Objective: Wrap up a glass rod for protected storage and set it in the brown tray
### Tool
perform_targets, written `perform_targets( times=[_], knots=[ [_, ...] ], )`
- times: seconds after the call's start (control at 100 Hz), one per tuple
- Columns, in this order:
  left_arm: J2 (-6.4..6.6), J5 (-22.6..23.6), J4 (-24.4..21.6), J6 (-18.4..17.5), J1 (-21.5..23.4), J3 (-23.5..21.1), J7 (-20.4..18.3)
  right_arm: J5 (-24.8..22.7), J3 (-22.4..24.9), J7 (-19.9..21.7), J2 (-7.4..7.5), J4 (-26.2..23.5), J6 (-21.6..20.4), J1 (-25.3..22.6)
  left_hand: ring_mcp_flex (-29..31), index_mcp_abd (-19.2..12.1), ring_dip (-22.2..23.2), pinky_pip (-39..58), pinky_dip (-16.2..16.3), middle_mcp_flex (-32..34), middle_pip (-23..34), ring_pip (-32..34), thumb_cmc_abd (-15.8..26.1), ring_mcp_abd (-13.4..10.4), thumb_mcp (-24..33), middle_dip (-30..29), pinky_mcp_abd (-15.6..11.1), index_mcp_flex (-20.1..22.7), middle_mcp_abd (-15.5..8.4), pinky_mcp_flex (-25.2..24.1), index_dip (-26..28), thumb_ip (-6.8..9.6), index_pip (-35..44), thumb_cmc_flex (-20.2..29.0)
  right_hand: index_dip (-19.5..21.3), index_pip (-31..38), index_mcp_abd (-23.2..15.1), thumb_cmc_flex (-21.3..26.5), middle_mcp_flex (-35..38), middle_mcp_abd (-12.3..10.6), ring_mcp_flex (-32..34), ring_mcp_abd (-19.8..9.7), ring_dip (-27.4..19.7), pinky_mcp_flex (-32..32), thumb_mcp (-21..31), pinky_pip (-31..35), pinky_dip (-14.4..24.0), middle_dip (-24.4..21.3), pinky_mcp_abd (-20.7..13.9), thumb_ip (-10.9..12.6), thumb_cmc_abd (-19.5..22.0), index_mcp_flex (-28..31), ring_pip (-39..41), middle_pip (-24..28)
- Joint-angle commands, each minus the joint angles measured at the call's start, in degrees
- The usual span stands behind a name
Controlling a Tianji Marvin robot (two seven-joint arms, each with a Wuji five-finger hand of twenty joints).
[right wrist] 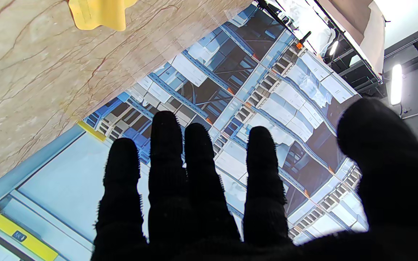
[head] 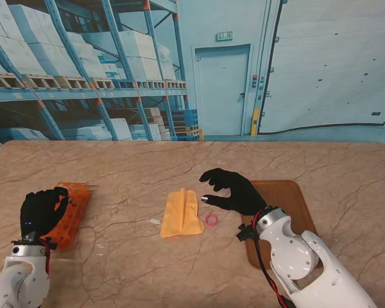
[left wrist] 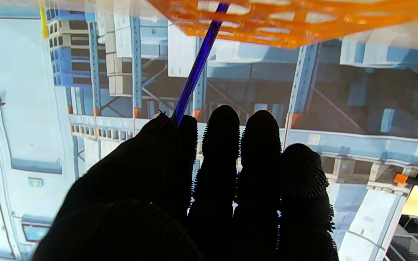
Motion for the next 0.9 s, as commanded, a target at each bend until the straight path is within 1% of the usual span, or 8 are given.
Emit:
perform_targets(
  times=[0.0, 0.14, 0.32, 0.47, 0.65, 0.68, 0.74, 0.89],
  knots=[
    [-0.16, 0.2, -0.9, -0.6, 0.6, -0.3, -0.2, 0.1, -0.1, 0.1, -0.22, -0.5, 0.0, -0.3, -0.5, -0.6, 1.3, 2.8, 1.2, -0.1, 1.8, 1.5, -1.2, 0.8, 4.3, 0.8, -0.3, 0.1, 1.7, 0.3, 1.3, -0.47, 3.9, 0.4, 0.4, -0.9, -1.1, -1.5, 0.5, -0.4, 0.8, -0.3, 0.6, 0.0, 0.9, 0.9, 1.4, 0.6, 0.3, 1.7, 1.3, 0.7, 0.9, 0.1],
    [-0.26, 0.4, -2.7, -1.7, 1.6, -1.2, -0.5, 0.2, -0.1, 0.1, -0.22, -0.5, 0.0, -0.3, 0.0, 0.3, 1.6, 3.3, 1.4, 0.3, 2.7, 2.3, -1.6, 1.3, 5.4, 1.2, 0.1, 0.2, 2.4, 0.9, 1.5, -0.38, 4.1, 0.1, 0.4, -0.9, -1.0, -1.6, 0.5, -0.4, 0.8, -0.2, 0.6, -0.1, 1.0, 0.9, 1.5, 0.6, 0.3, 1.6, 1.3, 0.7, 0.9, 0.1],
    [-0.33, 0.7, -5.9, -3.0, 3.1, -2.5, -1.6, 0.1, 0.0, -0.1, -0.26, -0.6, -0.1, -0.5, 2.7, 1.8, 2.1, 6.2, 2.1, 1.5, 4.7, 5.0, -2.3, 1.3, 7.0, 1.3, 0.9, 0.8, 3.7, 4.6, 1.6, -0.63, 4.4, -0.5, 0.4, -0.9, -1.0, -1.6, 0.5, -0.4, 0.8, -0.2, 0.6, -0.1, 1.1, 0.8, 1.5, 0.6, 0.3, 1.6, 1.3, 0.8, 0.9, 0.0],
    [-0.19, 1.7, -8.4, -4.5, 4.3, -3.2, -2.1, 0.1, 0.1, -0.2, -0.26, -0.7, -0.2, -0.6, 4.3, 2.2, 1.8, 8.2, 1.8, 2.5, 5.8, 6.4, -3.2, 1.1, 8.6, 0.7, 0.9, 1.5, 3.7, 7.1, 1.0, -0.54, 4.7, -1.6, 0.4, -1.0, -1.1, -1.7, 0.5, -0.4, 0.8, -0.2, 0.6, -0.1, 1.1, 0.8, 1.6, 0.6, 0.3, 1.6, 1.4, 0.8, 0.9, 0.0],
    [-0.11, 2.3, -12.8, -6.4, 6.1, -4.4, -4.5, -0.1, 0.5, -0.4, -0.25, -0.9, -0.8, -0.9, 5.2, 2.4, 1.7, 9.0, 1.4, 3.2, 6.2, 7.0, -3.9, 1.2, 9.6, 0.4, 1.2, 2.1, 3.8, 8.2, 0.9, -0.2, 5.0, -2.4, 0.4, -1.0, -1.0, -1.8, 0.5, -0.4, 0.8, -0.2, 0.6, -0.1, 1.1, 0.8, 1.6, 0.6, 0.3, 1.6, 1.4, 0.8, 0.8, 0.0],
    [-0.08, 2.5, -13.4, -6.6, 6.3, -4.4, -4.7, -0.2, 0.5, -0.4, -0.25, -0.9, -0.9, -1.0, 5.4, 2.2, 1.7, 9.3, 1.1, 3.4, 6.5, 7.2, -4.3, 1.1, 10.4, 0.3, 1.1, 2.2, 3.7, 8.4, 0.9, 0.12, 5.2, -3.1, 0.5, -1.0, -1.0, -1.7, 0.5, -0.4, 0.8, -0.2, 0.6, 0.0, 1.1, 0.8, 1.6, 0.6, 0.3, 1.6, 1.4, 0.8, 0.8, 0.0],
    [0.0, 3.0, -14.7, -6.8, 6.6, -4.4, -5.2, -0.3, 0.7, -0.6, -0.26, -1.0, -1.1, -1.2, 5.7, 2.2, 1.6, 9.5, 0.9, 3.6, 6.7, 7.3, -4.6, 1.0, 10.9, 0.3, 1.1, 2.3, 3.6, 8.7, 1.0, 0.23, 5.5, -3.4, 0.5, -1.0, -1.0, -1.7, 0.5, -0.3, 0.8, -0.2, 0.6, -0.1, 1.1, 0.7, 1.6, 0.6, 0.3, 1.6, 1.4, 0.9, 0.8, 0.0],
    [0.15, 3.5, -18.6, -7.4, 7.7, -4.3, -8.3, -0.5, 1.1, -1.0, -0.3, -1.3, -1.5, -1.6, 6.7, 2.0, 1.4, 10.1, 0.1, 4.5, 7.0, 7.6, -5.5, 0.8, 12.6, -0.1, 1.5, 3.0, 3.3, 9.6, 0.9, 0.35, 6.0, -4.7, 0.5, -1.0, -1.0, -1.8, 0.5, -0.3, 0.8, -0.2, 0.6, 0.0, 1.1, 0.7, 1.6, 0.6, 0.3, 1.6, 1.5, 0.9, 0.8, -0.1]
  ],
)
